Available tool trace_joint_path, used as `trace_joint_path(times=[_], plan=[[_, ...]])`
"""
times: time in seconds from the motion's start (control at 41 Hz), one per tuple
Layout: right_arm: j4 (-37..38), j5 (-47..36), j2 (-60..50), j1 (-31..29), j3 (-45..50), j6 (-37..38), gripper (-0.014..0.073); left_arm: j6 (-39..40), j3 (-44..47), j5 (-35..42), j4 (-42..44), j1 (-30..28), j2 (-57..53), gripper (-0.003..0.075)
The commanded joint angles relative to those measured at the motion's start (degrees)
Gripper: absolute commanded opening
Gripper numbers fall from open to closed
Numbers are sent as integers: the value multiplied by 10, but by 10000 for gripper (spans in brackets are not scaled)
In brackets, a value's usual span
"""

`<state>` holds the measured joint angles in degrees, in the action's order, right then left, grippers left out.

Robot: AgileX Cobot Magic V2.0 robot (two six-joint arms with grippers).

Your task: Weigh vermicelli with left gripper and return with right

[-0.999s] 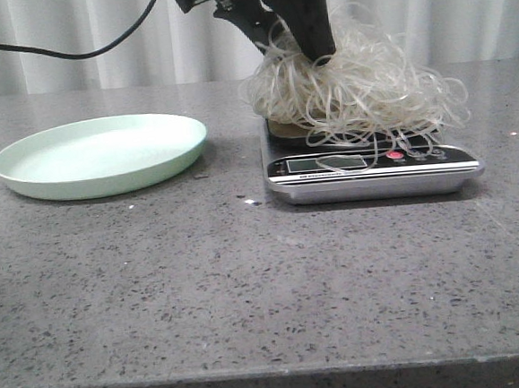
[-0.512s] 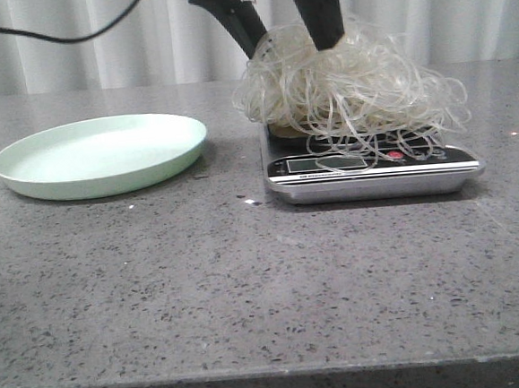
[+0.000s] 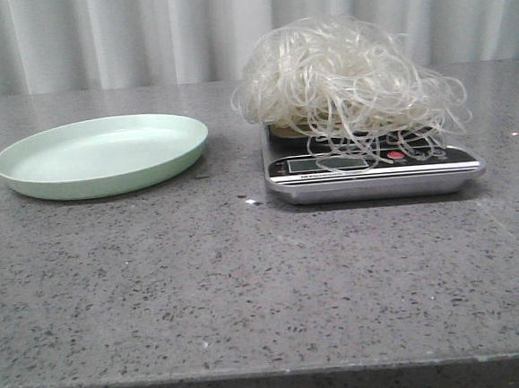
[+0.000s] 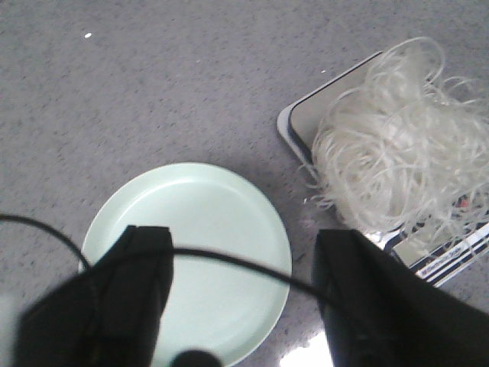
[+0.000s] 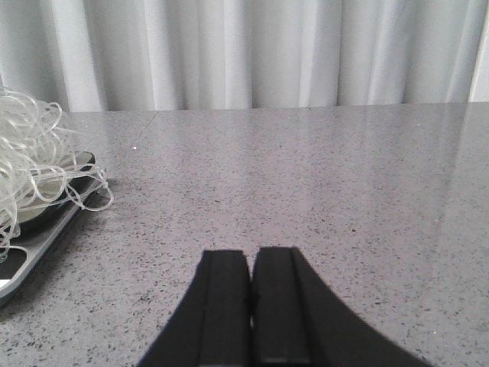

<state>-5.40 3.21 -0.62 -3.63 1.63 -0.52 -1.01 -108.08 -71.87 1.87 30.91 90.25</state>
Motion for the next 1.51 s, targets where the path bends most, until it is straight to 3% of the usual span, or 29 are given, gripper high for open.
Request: trace_joint_path(times=[0.0,0.317,0.609,0.78,1.169,1.34,1.486], plan=[[-1,-50,-9,1,-5,-5,151,10,41,29,3,-21,-73,401],[-1,-50,-9,1,-5,-5,151,42,327,171,4,-97,-284,281],[-1,-50,-9,1,-5,-5,151,53,549,233,7,-139,-486,134],[-1,-51,-9,1,-5,-5,151,64,652,291,18,-144,-602,137],[-42,-84,-9,1,-30,-5,151,64,766,398,83,-144,-739,137],[-42,-41,6,1,-126,-5,151,64,766,423,87,-144,-740,137],[-42,27,87,1,-257,-5,151,64,766,446,87,-144,-740,137]])
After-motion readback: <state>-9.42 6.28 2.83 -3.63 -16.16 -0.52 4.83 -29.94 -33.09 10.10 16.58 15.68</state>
